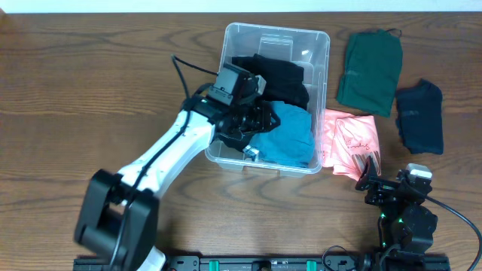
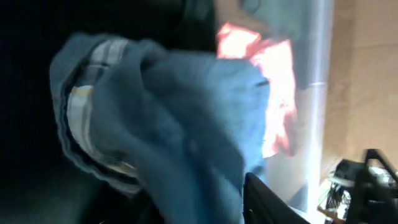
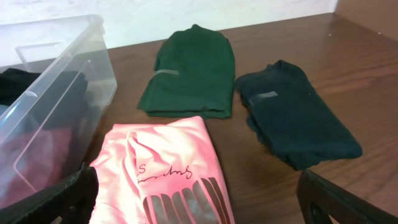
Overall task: Pack container
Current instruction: 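Lower the light-blue shirt into the bin front and release it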
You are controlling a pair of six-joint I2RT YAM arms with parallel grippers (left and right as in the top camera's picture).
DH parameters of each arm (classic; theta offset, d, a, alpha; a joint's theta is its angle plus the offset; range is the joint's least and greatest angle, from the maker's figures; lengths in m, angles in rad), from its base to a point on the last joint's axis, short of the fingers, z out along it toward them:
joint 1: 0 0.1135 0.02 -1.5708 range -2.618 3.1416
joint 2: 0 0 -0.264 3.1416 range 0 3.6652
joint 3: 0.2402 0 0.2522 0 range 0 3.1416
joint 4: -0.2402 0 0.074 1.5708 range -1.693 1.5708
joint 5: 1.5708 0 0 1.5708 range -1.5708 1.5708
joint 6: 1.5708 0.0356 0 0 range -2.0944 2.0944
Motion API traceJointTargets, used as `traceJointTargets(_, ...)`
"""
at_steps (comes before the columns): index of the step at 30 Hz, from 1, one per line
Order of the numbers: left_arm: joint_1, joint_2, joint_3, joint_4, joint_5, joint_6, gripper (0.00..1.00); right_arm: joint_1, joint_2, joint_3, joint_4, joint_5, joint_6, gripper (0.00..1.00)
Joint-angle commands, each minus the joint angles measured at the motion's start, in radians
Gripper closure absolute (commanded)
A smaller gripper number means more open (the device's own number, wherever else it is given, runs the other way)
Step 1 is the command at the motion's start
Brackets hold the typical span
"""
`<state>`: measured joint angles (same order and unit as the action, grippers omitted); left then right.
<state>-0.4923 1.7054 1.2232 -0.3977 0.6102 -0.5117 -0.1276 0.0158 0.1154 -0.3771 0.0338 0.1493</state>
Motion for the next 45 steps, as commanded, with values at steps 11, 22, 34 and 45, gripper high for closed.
traceJointTargets(11, -0.005, -0.249, 0.025, -0.02, -0.196, 0.002, 0.61, 0.011, -0.003, -0.003, 0.0, 0.003, 0.011, 0.01)
traceJointTargets(22, -0.111, 0.009, 0.024, -0.016, -0.196, 0.156, 0.71, 0.011, -0.003, -0.003, 0.0, 0.003, 0.011, 0.01)
traceJointTargets(34, -0.119, 0.265, 0.024, -0.02, -0.146, 0.171, 0.69, 0.011, -0.003, -0.003, 0.0, 0.003, 0.011, 0.01)
traceJointTargets(45, -0.068, 0.004, 0.081, -0.019, -0.069, 0.171, 0.62, 0.011, -0.003, -0.003, 0.0, 0.003, 0.011, 0.01)
